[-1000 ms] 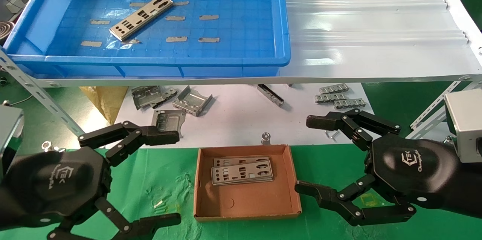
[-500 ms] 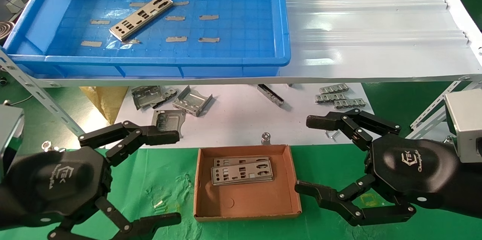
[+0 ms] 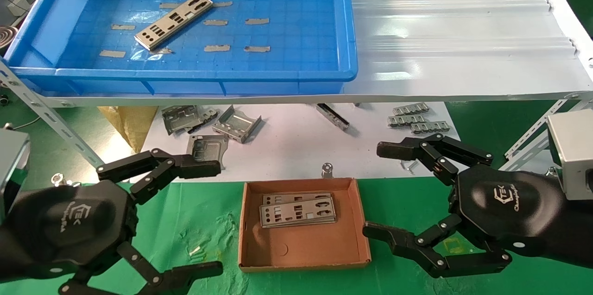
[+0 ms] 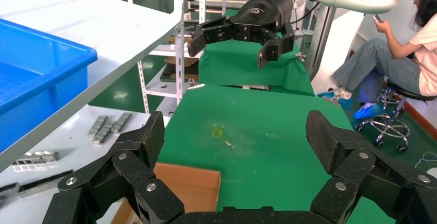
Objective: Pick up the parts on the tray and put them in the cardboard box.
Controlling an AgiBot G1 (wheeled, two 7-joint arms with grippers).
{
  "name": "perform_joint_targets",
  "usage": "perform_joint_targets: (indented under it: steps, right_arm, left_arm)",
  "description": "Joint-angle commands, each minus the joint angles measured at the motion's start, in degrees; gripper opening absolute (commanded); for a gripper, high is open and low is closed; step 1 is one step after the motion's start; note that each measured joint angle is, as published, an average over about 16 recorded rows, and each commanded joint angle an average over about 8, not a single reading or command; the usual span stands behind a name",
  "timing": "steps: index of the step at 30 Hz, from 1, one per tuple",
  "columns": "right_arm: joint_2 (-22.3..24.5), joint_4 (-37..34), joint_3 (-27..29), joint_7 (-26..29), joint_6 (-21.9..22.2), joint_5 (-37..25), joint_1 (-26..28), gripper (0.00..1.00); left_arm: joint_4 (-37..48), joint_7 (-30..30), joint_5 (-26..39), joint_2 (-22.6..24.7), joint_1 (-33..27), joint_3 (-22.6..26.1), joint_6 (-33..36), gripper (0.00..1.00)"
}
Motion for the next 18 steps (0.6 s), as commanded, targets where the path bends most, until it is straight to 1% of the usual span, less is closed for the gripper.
perform_joint_targets:
  steps: [1, 18]
  right_arm:
    - [0.00, 0.00, 0.00, 0.00, 0.00, 0.00, 0.00, 1.00]
    - [0.00, 0.00, 0.00, 0.00, 0.00, 0.00, 0.00, 1.00]
  left_arm:
    - [0.00, 0.00, 0.00, 0.00, 0.00, 0.00, 0.00, 1.00]
    - [0.00, 0.00, 0.00, 0.00, 0.00, 0.00, 0.00, 1.00]
